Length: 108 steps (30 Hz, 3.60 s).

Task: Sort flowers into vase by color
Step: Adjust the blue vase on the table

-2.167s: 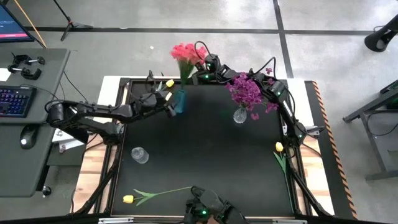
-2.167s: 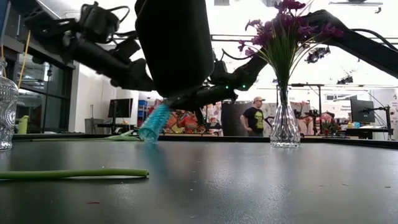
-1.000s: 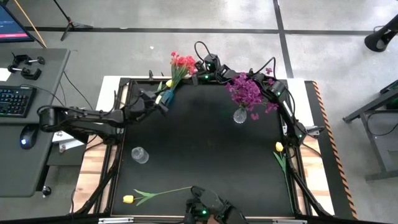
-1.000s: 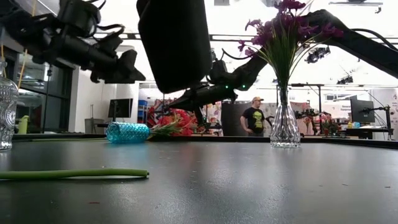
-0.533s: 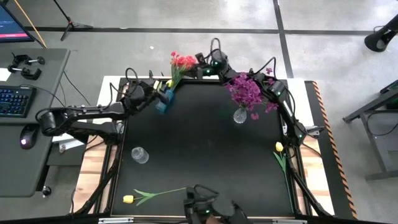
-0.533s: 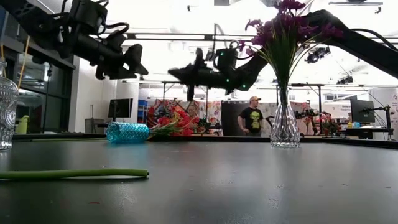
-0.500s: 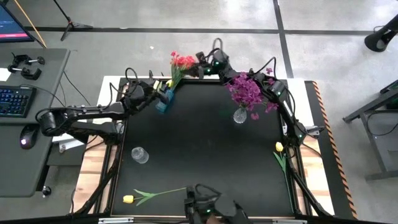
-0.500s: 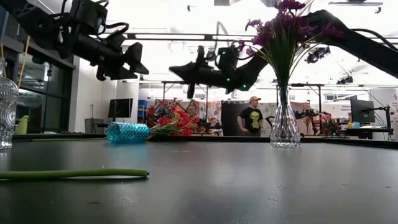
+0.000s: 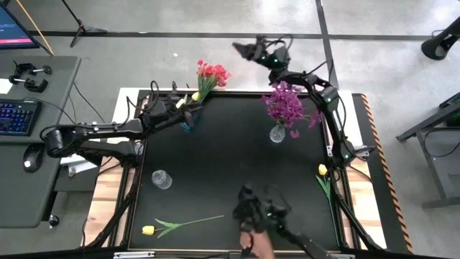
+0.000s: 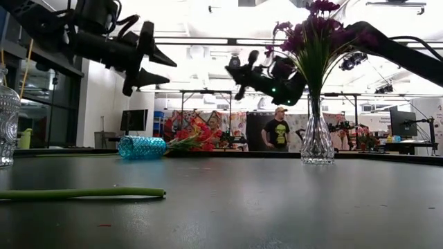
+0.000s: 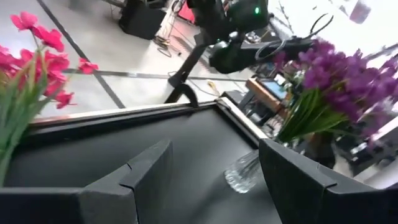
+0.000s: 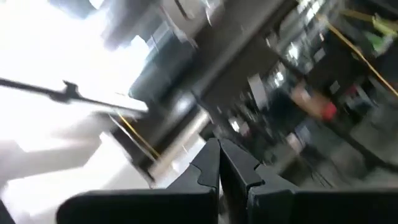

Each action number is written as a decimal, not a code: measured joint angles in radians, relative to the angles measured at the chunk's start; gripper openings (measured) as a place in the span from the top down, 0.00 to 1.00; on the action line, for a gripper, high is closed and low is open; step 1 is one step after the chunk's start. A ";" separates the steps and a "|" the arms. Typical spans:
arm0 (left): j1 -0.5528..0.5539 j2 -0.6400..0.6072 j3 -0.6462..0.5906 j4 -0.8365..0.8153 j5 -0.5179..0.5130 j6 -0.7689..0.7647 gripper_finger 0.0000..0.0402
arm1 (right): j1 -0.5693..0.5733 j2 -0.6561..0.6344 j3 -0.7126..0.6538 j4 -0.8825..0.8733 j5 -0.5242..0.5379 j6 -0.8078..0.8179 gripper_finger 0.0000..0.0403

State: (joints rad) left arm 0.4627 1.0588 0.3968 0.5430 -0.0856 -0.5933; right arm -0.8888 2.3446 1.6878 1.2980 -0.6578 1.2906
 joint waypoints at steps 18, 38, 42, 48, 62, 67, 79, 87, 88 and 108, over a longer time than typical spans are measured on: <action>0.001 0.168 0.480 -0.292 -0.127 0.114 0.43 | -0.202 -0.190 0.000 0.253 0.071 0.188 1.00; 0.224 0.742 1.383 -1.446 -0.129 0.241 0.43 | -0.131 -0.652 0.000 0.252 -0.309 0.231 1.00; 0.262 0.829 1.418 -1.624 -0.053 0.274 0.43 | -0.050 -0.702 0.000 0.243 -0.386 0.228 1.00; 0.283 0.954 1.417 -1.641 -0.001 0.367 0.43 | 0.050 -0.756 0.000 0.155 -0.447 0.127 1.00; 0.332 1.089 1.417 -1.659 -0.028 0.406 0.43 | 0.127 -0.834 0.000 -0.272 -0.506 -0.241 1.00; 0.332 1.123 1.417 -1.662 -0.031 0.404 0.43 | 0.129 -0.834 0.000 -0.287 -0.506 -0.261 1.00; 0.330 1.186 1.417 -1.671 -0.058 0.387 0.43 | 0.131 -0.834 0.000 -0.290 -0.520 -0.263 1.00; 0.321 1.191 1.417 -1.671 -0.095 0.412 0.55 | 0.131 -0.834 0.000 -0.290 -0.521 -0.263 1.00; 0.319 1.189 1.417 -1.672 -0.102 0.412 0.60 | 0.131 -0.834 0.000 -0.290 -0.521 -0.263 1.00; 0.292 1.100 1.416 -1.555 -0.115 0.432 0.99 | 0.131 -0.833 0.000 -0.289 -0.547 -0.260 1.00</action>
State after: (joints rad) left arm 0.7545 2.1588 1.8126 -1.0117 -0.2010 -0.1610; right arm -0.7582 1.5112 1.6878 1.0087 -1.2052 1.0306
